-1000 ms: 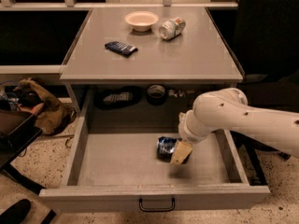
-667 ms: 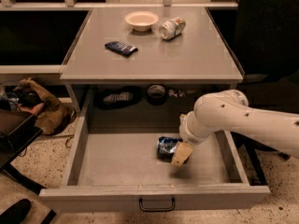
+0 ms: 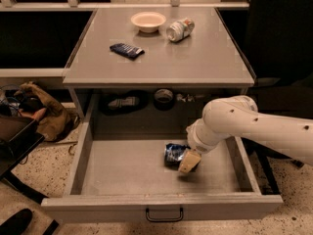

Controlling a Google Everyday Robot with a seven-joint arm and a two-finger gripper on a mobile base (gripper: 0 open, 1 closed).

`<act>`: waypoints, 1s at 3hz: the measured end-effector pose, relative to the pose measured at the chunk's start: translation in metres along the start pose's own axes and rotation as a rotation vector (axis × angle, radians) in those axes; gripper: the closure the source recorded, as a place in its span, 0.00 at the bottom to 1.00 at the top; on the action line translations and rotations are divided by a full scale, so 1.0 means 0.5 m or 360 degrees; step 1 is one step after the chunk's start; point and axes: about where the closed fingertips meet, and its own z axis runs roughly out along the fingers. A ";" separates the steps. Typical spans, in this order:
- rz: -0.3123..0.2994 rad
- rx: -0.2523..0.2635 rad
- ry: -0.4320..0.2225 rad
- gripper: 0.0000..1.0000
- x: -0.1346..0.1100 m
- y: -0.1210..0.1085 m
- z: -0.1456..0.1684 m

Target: Pick pepsi can from top drawer and place on counter

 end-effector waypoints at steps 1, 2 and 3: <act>0.0000 0.0000 0.0000 0.42 0.000 0.000 0.000; 0.0000 0.0000 0.0000 0.65 0.000 0.000 0.000; 0.0003 0.0044 0.0003 0.88 -0.012 -0.014 -0.046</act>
Offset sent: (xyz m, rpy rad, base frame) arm 0.0000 0.0000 0.0000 0.0000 0.0000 0.0000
